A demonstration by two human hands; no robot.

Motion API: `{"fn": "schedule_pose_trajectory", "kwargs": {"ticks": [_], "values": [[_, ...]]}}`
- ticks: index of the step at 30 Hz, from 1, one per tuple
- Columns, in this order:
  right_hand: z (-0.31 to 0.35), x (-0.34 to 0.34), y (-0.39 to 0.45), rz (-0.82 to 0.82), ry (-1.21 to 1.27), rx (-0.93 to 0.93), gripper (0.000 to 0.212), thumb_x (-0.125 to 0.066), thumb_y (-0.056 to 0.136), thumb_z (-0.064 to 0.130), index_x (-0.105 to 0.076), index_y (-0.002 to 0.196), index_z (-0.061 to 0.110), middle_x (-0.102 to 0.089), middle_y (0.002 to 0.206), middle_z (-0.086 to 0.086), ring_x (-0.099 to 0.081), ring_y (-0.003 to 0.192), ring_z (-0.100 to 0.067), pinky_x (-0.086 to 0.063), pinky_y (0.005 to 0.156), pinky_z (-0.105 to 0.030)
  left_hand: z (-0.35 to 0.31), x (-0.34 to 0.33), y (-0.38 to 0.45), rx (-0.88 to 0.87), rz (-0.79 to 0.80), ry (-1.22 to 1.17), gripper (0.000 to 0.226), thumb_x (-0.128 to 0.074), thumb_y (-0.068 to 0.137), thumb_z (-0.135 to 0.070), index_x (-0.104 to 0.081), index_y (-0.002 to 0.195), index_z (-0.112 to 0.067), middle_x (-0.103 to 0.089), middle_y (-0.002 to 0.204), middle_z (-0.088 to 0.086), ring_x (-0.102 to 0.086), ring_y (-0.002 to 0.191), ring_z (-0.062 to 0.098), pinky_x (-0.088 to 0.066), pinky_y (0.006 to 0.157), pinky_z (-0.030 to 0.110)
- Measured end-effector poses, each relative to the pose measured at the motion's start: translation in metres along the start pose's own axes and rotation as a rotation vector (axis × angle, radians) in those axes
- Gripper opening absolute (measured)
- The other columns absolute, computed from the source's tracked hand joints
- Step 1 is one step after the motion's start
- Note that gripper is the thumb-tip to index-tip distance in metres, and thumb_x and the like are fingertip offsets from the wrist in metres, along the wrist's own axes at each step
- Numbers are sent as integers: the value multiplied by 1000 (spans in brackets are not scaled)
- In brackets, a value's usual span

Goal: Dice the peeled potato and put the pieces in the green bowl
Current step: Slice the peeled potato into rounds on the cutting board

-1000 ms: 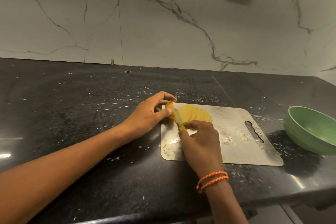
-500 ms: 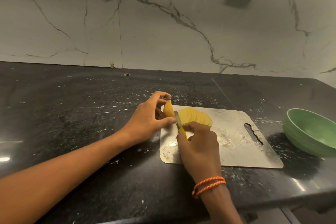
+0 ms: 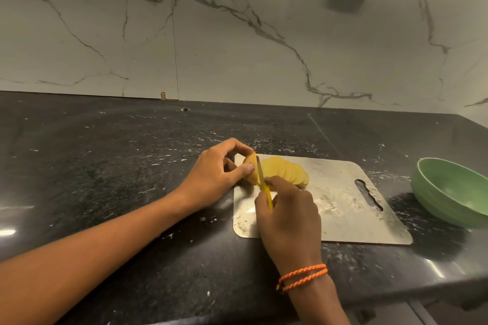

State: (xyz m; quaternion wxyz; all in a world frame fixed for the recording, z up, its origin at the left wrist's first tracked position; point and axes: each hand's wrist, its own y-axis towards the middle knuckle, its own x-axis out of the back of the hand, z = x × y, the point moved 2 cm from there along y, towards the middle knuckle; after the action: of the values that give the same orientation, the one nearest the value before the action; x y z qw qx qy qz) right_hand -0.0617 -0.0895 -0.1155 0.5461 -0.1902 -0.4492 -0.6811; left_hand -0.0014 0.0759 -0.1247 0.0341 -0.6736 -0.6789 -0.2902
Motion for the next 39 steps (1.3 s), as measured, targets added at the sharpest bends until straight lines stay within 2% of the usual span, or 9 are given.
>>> {"fn": "schedule_pose_trajectory", "kwargs": {"ticks": [2,4,9,16,20,26,31,34,39], "values": [[3,5,0,-104,-35,48,31,-66,92,28,-69,123,26,-73,78,-4,-66,64,-23,-51,55,-31,2,-1,1,19,-13,-19,22,-79,96,-27,-70,115,-26,-78,97,-3,-77,77,17,-63,80,50],[9,9,-1,-168,-48,99,32,-72,89,24,-69,121,23,-71,70,-4,-64,56,-23,-46,49,-27,6,0,2,28,-12,-44,21,-81,94,-30,-71,111,-26,-77,106,-1,-77,79,20,-62,80,55],[18,6,-5,-185,-96,161,30,-73,86,23,-69,115,24,-67,64,-3,-63,51,-27,-42,44,-29,9,1,3,36,-11,-102,19,-84,91,-27,-72,105,-23,-76,112,8,-79,80,23,-62,80,59],[17,2,-4,-116,-60,145,26,-63,93,27,-64,119,25,-70,73,-6,-65,62,-31,-54,52,-40,5,1,2,67,-4,-134,16,-80,94,-20,-72,107,-16,-77,99,9,-79,80,23,-63,83,54],[17,3,-4,-81,-54,153,25,-63,94,27,-64,118,24,-70,77,-6,-65,64,-28,-53,54,-36,5,1,2,67,-11,-104,14,-81,94,-21,-74,106,-19,-77,102,6,-79,79,21,-64,81,51],[17,5,-13,-9,-84,138,28,-61,95,28,-62,123,25,-71,82,-5,-67,70,-26,-52,58,-35,8,0,4,79,-53,-104,12,-85,90,-24,-77,98,-21,-79,99,0,-77,72,17,-63,74,36],[18,1,6,81,-95,94,22,-52,99,31,-57,119,24,-70,94,-8,-66,86,-32,-39,62,-34,11,0,5,75,-67,-103,11,-86,88,-24,-78,96,-23,-78,102,5,-77,74,27,-64,75,42],[21,-1,5,113,-132,97,19,-47,101,30,-53,117,23,-68,97,-8,-66,89,-33,-39,63,-33,10,0,5,64,-67,-70,11,-86,89,-23,-78,97,-22,-79,97,4,-76,70,19,-63,72,38],[19,-1,-5,182,-158,75,18,-47,101,30,-54,117,24,-66,106,-5,-64,95,-28,-41,68,-33,9,0,3,64,-82,-16,9,-83,92,-23,-77,99,-23,-78,82,1,-75,69,15,-60,66,29]]}}
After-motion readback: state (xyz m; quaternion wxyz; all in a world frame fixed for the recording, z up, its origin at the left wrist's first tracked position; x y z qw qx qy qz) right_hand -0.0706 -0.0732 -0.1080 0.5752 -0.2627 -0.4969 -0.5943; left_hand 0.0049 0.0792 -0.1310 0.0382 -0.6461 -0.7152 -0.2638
